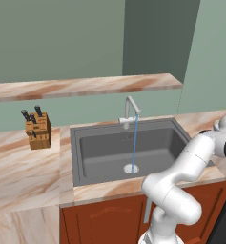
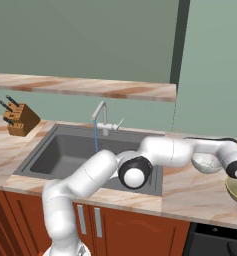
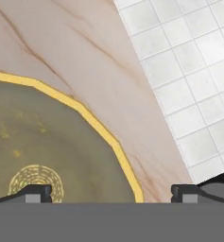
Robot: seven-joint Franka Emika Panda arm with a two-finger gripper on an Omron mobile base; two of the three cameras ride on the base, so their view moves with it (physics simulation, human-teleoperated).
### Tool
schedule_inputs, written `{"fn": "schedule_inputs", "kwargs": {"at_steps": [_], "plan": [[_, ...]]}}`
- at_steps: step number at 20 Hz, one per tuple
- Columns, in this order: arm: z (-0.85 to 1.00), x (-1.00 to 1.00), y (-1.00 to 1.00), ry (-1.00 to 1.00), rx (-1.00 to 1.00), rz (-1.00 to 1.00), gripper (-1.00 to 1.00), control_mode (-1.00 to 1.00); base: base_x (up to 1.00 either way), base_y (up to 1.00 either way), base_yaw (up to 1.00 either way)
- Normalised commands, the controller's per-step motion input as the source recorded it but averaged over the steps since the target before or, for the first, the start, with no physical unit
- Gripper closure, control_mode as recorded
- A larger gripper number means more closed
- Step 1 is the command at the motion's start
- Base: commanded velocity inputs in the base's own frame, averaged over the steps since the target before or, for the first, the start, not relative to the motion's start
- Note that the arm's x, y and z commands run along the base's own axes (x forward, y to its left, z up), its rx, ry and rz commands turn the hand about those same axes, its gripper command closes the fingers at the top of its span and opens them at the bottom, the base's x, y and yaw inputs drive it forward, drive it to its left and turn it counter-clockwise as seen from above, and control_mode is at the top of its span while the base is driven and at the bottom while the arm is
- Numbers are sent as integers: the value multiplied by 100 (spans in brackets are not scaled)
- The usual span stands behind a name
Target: Rinse each bowl for a few seconds and place them down in the sink or on the counter.
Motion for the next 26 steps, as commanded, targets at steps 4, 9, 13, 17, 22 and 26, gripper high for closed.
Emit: {"fn": "schedule_inputs", "kwargs": {"at_steps": [4, 9, 13, 17, 22, 26], "plan": [[-26, 10, -18, 0, 4, 0, -100, -100, 0, 0, 0], [-21, 16, -3, 0, 2, 0, 100, -100, 0, 0, 0], [-9, 15, 0, 0, 3, 0, 100, -100, 0, 0, 0], [0, 4, 0, 0, 1, 0, 100, -100, 0, 0, 0], [0, -24, 13, -7, -3, 0, 100, -100, 0, 0, 0], [44, -59, 49, -29, -17, 0, 100, -100, 0, 0, 0]]}}
